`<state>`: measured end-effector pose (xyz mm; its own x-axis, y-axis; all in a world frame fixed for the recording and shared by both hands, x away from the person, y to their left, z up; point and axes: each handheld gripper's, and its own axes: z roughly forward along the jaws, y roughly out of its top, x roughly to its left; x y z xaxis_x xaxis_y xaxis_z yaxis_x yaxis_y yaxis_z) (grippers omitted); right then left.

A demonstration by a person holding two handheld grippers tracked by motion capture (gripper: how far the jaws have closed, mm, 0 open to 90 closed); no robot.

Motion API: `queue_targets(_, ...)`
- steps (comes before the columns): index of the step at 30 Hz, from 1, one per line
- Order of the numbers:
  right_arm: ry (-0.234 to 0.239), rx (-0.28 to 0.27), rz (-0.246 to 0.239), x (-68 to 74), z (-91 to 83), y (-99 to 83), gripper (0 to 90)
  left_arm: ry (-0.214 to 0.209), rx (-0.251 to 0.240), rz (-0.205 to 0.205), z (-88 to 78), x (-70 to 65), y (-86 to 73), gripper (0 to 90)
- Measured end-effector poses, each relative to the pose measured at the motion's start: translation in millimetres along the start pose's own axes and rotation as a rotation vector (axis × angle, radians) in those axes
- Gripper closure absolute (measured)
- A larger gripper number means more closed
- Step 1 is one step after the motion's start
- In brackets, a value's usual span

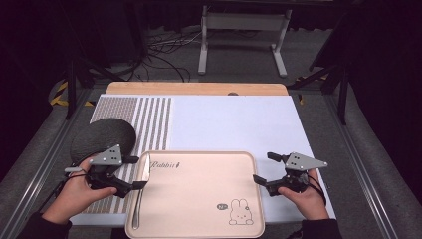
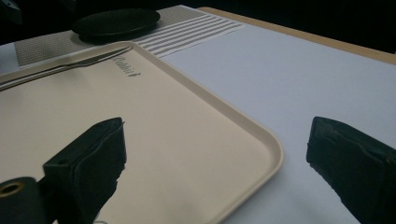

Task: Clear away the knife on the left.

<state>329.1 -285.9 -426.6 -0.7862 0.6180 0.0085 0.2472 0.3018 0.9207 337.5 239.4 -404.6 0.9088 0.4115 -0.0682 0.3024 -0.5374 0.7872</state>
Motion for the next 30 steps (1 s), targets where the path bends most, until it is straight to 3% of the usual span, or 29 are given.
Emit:
queue_targets(8,-0.007,-0.005,-0.002,0.3,-0.3,0.2,5.8,0.028,-0.113,0.001,-10.1,5.3,-13.3,14.1)
queue_targets(13,-0.015,-0.014,-0.003,-0.1,-1.0,0.0,5.9,0.079,-0.131,-0.001,-14.0,8.9,-23.2,10.2)
queue_targets(16,-0.027,-0.02,-0.006,-0.3,-2.1,0.3,6.1,0.088,-0.196,-0.011,-17.3,11.0,-31.0,9.4)
queue_targets(20,-0.034,-0.027,-0.005,-0.9,-2.8,-0.1,6.0,0.085,-0.292,-0.035,-22.1,11.7,-42.6,7.4)
queue_targets(25,-0.036,-0.028,-0.008,-0.8,-2.6,-0.5,6.0,0.093,-0.352,-0.045,-27.4,13.4,-54.6,5.5)
queue_targets(30,-0.041,-0.032,-0.009,-1.0,-2.7,-1.0,5.9,0.06,-0.418,-0.075,-30.4,17.5,-67.9,1.6)
